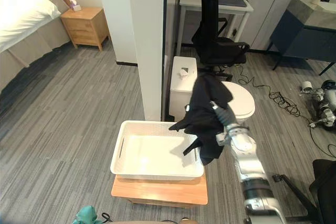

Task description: Tidy the bed and pick cloth on bed and put in laundry

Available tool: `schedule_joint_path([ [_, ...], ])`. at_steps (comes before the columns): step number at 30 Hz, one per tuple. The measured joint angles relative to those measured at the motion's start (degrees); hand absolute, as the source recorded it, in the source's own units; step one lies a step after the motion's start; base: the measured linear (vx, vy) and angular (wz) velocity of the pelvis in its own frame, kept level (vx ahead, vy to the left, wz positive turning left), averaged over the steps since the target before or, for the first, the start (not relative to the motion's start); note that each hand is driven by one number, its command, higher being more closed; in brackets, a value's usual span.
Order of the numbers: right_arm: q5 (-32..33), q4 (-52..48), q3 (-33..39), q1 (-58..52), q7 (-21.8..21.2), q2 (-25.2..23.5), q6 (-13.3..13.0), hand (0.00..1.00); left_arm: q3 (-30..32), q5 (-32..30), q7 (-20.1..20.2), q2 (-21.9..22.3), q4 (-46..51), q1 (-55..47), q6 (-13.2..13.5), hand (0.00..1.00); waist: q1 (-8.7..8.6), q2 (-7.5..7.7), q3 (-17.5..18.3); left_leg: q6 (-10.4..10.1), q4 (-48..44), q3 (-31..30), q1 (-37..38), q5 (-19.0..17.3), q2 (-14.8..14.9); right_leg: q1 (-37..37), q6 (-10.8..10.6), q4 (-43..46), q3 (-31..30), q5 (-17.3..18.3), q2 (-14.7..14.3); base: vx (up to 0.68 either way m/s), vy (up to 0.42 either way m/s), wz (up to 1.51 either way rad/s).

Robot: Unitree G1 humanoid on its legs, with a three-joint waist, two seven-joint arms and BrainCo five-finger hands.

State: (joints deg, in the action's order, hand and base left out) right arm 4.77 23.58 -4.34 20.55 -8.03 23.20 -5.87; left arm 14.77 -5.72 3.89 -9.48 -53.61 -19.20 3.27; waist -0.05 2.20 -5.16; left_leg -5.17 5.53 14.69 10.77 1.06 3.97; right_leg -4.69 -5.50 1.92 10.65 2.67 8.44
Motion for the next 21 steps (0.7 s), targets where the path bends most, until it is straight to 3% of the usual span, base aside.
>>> schedule_joint_path([
  [5,-0.05,3.47,-3.20,5.79,2.11,-0.18,1.40,1.00,1.78,0.09,0.51,-0.05,-0.04,0.97,-0.01,1.00,1.24,0.01,-0.05,0.39,0.00,-1.63,-0.29,0.29,0.03,-1.29,0.28,-1.36,1.75,-0.92,-0.01,-0.02,-0.010,0.18],
  [13,0.79,4.45,-6.41,11.03,3.50,-0.66,1.43,1.00,3.35,0.07,0.91,-0.11,-1.64,1.22,-0.38,1.00,2.14,0.08,-0.12,0.52,0.01,-2.80,-0.74,0.86,-0.03,-1.85,0.29,-2.10,2.78,-1.47,0.02,-0.03,-0.011,0.08],
  [16,1.80,1.26,-7.81,11.28,3.67,-0.65,1.49,1.00,3.16,0.06,0.47,0.02,-1.68,1.23,-1.79,1.00,2.43,0.33,-0.01,0.44,0.02,-2.83,-0.70,0.97,-0.01,-1.94,0.29,-2.11,2.76,-1.48,0.01,-0.04,-0.011,0.00],
  [21,3.12,-2.50,-7.82,14.69,3.64,-0.49,1.73,1.00,2.40,0.00,-1.86,0.14,-1.72,1.00,-1.88,1.00,2.45,0.74,-0.08,0.54,0.03,-2.80,-0.35,1.10,-0.02,-2.61,0.36,-3.11,2.71,-2.19,-0.09,-0.04,-0.006,-0.01],
])
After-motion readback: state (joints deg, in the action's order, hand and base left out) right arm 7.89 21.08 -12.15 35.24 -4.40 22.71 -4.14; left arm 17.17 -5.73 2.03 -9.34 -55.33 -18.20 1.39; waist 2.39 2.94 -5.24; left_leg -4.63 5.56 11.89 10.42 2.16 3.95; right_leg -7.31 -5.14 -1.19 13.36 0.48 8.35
